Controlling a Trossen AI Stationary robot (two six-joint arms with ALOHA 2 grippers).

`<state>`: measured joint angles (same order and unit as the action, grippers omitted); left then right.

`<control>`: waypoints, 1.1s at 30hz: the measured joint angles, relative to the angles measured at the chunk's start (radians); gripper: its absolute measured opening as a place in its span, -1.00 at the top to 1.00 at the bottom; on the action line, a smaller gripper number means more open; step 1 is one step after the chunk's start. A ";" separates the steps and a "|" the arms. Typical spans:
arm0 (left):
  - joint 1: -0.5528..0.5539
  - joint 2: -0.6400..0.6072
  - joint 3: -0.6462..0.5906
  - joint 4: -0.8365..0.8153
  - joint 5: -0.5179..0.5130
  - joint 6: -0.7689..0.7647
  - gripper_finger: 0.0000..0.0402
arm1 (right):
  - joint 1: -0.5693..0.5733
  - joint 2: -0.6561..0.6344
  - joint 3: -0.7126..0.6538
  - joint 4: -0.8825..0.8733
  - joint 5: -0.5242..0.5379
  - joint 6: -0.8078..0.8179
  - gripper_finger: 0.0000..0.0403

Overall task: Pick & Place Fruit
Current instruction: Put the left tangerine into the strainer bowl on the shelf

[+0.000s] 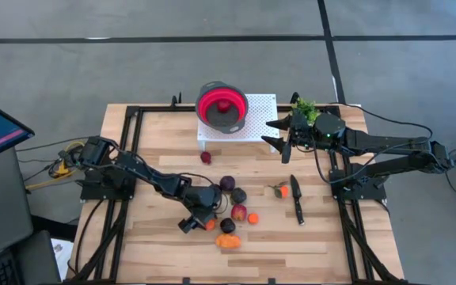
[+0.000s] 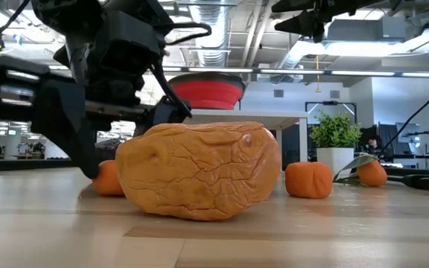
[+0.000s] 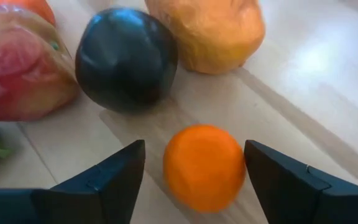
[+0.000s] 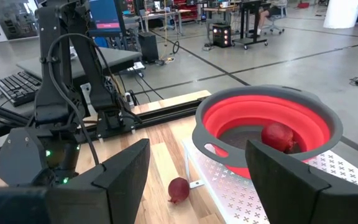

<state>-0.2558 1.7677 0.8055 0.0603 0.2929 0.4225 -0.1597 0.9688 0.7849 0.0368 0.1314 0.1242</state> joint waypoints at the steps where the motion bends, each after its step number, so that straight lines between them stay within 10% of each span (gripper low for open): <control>1: 0.000 0.006 -0.001 0.000 0.001 0.000 -0.36 | 0.000 0.000 0.000 0.000 0.000 0.000 -0.29; 33: 0.003 0.015 -0.001 0.012 0.009 -0.001 -0.07 | 0.000 0.000 0.000 -0.010 0.000 0.000 -0.29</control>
<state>-0.2531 1.7825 0.8047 0.0720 0.3023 0.4217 -0.1593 0.9688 0.7849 0.0273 0.1310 0.1242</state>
